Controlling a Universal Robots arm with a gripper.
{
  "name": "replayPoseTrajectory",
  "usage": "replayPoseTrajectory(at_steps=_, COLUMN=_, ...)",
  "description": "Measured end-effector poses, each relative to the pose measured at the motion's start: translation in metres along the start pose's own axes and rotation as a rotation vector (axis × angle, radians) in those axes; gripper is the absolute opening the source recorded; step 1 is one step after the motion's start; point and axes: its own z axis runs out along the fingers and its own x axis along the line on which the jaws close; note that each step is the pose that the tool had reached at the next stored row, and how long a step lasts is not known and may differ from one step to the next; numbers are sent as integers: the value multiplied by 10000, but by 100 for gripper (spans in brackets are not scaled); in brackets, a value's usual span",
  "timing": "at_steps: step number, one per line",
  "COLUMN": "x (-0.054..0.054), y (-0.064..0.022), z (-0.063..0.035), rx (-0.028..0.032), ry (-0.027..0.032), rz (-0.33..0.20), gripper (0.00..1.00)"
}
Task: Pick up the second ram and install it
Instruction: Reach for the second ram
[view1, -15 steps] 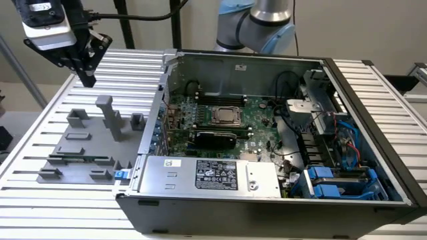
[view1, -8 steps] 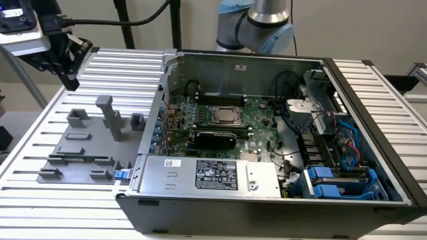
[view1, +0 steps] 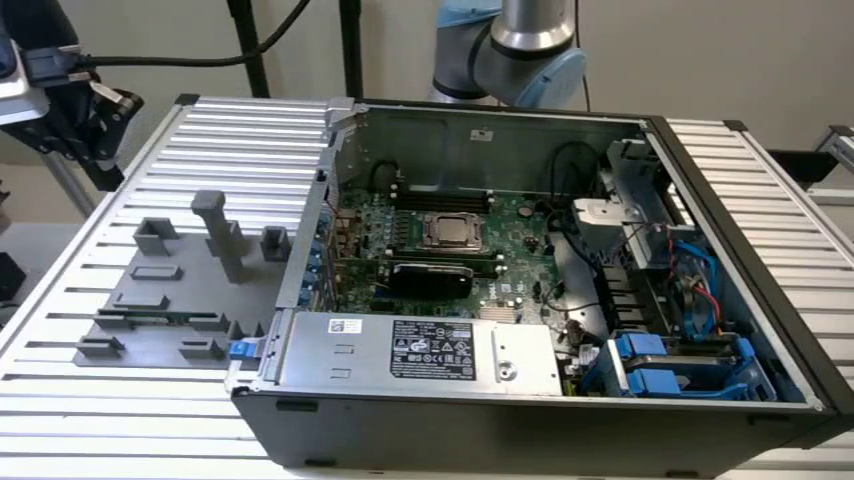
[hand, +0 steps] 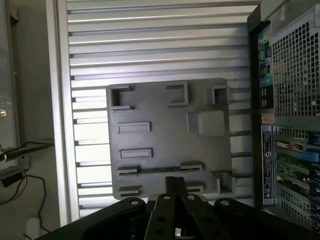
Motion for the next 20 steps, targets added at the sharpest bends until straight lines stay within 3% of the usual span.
replayPoseTrajectory(at_steps=3, x=65, y=-8, z=11, rx=0, ry=0, rz=-1, gripper=0)
replayPoseTrajectory(at_steps=17, x=64, y=-7, z=12, rx=2, ry=1, rz=-3, gripper=0)
replayPoseTrajectory(at_steps=20, x=52, y=-6, z=21, rx=-6, ry=11, rz=-260, gripper=0)
